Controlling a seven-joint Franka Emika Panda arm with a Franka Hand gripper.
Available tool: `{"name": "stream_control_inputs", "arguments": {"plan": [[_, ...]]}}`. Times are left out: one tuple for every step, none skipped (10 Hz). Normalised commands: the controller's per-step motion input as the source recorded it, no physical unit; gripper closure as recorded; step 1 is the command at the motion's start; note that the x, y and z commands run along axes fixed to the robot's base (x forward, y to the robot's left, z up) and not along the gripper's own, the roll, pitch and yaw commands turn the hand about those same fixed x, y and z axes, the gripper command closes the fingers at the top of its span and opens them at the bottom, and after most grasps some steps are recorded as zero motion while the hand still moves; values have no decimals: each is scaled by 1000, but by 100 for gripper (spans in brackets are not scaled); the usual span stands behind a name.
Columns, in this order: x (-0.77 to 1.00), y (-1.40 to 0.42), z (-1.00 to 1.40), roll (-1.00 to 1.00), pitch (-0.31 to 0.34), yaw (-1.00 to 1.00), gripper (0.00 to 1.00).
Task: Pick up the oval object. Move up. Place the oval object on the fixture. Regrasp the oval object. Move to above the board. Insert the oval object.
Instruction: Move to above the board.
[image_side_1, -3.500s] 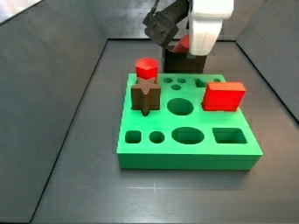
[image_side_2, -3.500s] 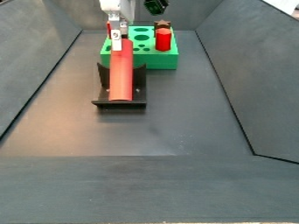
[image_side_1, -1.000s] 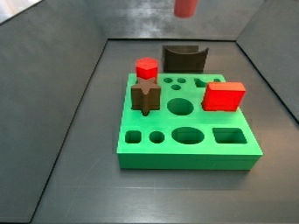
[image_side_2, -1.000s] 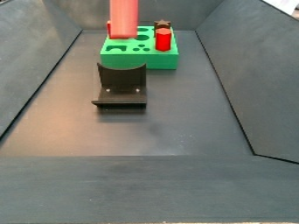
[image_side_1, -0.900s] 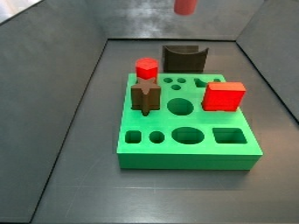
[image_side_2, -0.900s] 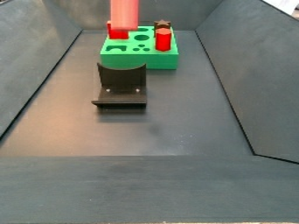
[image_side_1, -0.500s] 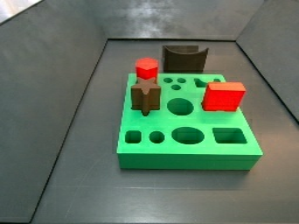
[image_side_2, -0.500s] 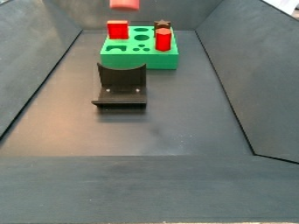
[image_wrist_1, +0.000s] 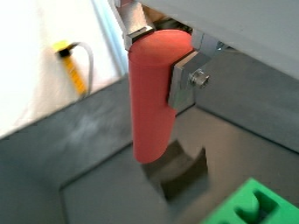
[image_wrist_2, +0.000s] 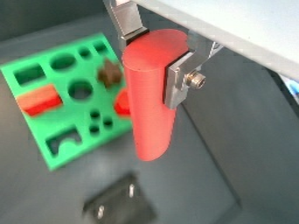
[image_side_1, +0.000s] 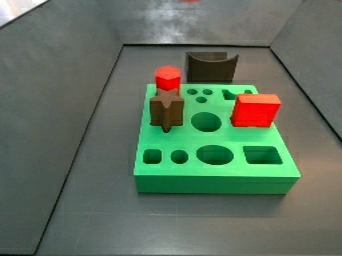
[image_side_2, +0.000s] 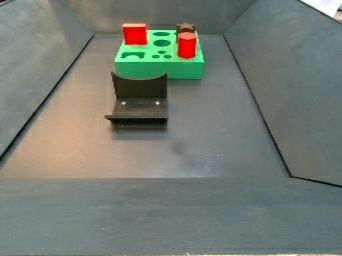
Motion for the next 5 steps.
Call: {"name": "stream_control_inputs", "arguments": {"plan": [[-488,-1000,-106,-299,28,1000,100],[-472,-1000,-93,-290,3,1000,100],[-343,-764,-59,-280,-19,1000,100],[-200,-473,-27,-272,-35,1000,100],[-128,-325,-13,-269,-45,1000,100]]}}
